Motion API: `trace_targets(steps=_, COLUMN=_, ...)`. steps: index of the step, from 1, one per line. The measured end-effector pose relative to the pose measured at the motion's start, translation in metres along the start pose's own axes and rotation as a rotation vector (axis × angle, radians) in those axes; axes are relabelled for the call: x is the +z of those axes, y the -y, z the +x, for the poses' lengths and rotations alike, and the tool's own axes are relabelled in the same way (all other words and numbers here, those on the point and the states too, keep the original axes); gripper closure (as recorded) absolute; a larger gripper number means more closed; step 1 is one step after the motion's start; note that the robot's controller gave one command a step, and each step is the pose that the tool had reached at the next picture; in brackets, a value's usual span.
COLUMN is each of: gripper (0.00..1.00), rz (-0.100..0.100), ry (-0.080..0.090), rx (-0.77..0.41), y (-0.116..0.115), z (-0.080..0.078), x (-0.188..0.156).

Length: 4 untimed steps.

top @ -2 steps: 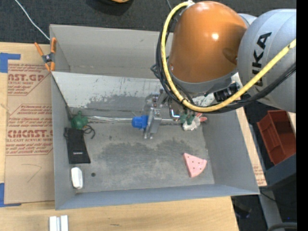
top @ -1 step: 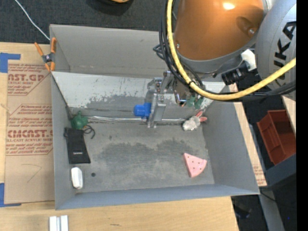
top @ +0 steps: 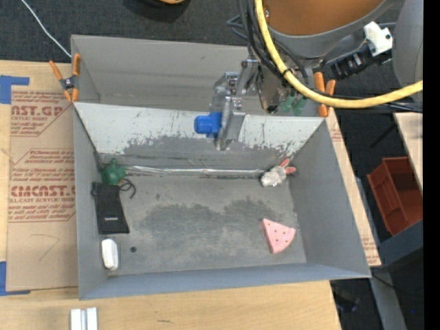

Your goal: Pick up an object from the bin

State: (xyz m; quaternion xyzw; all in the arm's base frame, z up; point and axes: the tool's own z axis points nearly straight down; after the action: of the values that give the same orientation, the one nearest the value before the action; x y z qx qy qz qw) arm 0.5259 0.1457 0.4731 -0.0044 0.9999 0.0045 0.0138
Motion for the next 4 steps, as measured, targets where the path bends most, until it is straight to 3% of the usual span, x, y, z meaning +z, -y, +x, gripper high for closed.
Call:
trace_targets(steps=1, gripper=0.0, rz=0.005, ry=-0.017, rx=0.033, y=0.009, z=0.009, x=0.002)
trace_targets(steps=2, gripper=0.0, rz=0.001, ry=-0.001, rx=-0.035, y=0.007, z=0.032, x=0.102)
trace_targets(steps=3, gripper=0.0, rz=0.004, ry=-0.011, rx=0.021, y=0.019, z=0.004, x=0.028)
trace_targets(steps=4, gripper=0.0, rz=0.003, ry=-0.005, rx=0.029, y=0.019, z=0.002, x=0.016)
